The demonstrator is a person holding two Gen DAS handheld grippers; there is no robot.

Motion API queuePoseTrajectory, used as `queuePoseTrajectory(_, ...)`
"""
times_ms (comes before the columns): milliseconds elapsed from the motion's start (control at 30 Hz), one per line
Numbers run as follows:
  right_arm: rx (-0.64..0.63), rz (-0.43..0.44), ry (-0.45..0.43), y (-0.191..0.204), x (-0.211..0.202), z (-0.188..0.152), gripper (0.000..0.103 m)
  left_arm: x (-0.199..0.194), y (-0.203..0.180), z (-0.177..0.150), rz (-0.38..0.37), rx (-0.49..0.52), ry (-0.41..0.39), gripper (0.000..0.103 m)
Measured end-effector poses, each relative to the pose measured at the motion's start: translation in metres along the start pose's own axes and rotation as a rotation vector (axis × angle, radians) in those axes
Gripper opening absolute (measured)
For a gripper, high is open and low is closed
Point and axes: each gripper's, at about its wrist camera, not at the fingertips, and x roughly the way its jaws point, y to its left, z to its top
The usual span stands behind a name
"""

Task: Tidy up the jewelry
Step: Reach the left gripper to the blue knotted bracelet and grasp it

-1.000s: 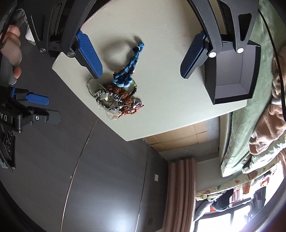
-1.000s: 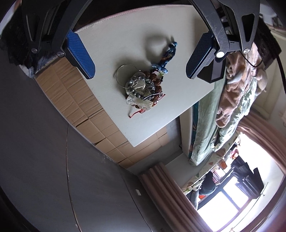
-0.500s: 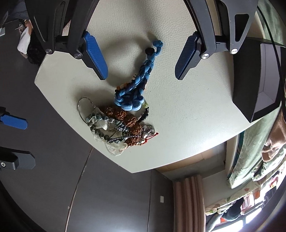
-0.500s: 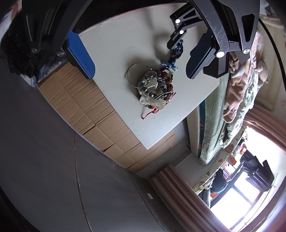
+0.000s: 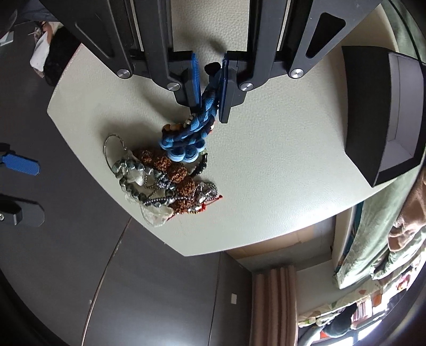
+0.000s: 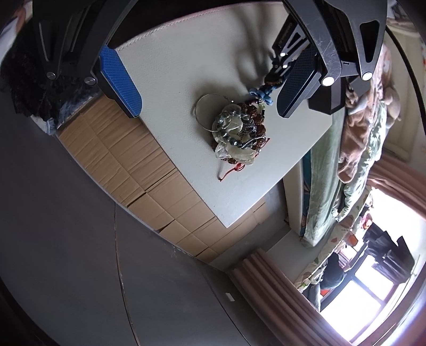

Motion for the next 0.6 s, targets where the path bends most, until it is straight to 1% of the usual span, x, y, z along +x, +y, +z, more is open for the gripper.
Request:
queuePoseTrajectory(133, 0.021, 0.025, 0.006, -0.003, 0.005, 0.003, 0.103, -0.013, 0.008, 0.01, -0.027, -0.023, -0.039, 0.013)
queuePoseTrajectory(233, 0.039, 0.025, 0.014, -0.007, 0.011, 0.008, 0.102, -0.023, 0.014, 0.015, -0.045, -0.04, -0.062, 0.013)
queuePoseTrajectory(267, 0.049, 0.031, 0.017, -0.009, 0.014, 0.011, 0.1, -0.027, 0.017, 0.016, -0.05, -0.047, -0.071, 0.013)
queuePoseTrajectory(333, 0.074, 0.049, 0.032, -0.013, 0.02, 0.014, 0.091, -0.035, 0.023, 0.019, -0.066, -0.064, -0.09, 0.013)
queuePoseTrajectory(367, 0.09, 0.063, 0.044, -0.014, 0.024, 0.014, 0.084, -0.039, 0.026, 0.02, -0.073, -0.071, -0.1, 0.013)
queuePoseTrajectory(400, 0.105, 0.078, 0.057, -0.015, 0.028, 0.014, 0.08, -0.043, 0.029, 0.022, -0.077, -0.076, -0.11, 0.013)
queuePoseTrajectory(433, 0.116, 0.093, 0.068, -0.016, 0.032, 0.013, 0.078, -0.046, 0.031, 0.023, -0.08, -0.08, -0.117, 0.013)
queuePoseTrajectory(467, 0.123, 0.104, 0.078, -0.015, 0.036, 0.013, 0.073, -0.048, 0.034, 0.024, -0.084, -0.084, -0.125, 0.013)
queuePoseTrajectory(533, 0.123, 0.118, 0.098, -0.01, 0.045, 0.012, 0.066, -0.053, 0.038, 0.026, -0.094, -0.091, -0.136, 0.013)
queuePoseTrajectory(600, 0.109, 0.12, 0.113, -0.003, 0.053, 0.011, 0.055, -0.057, 0.042, 0.028, -0.101, -0.097, -0.146, 0.013)
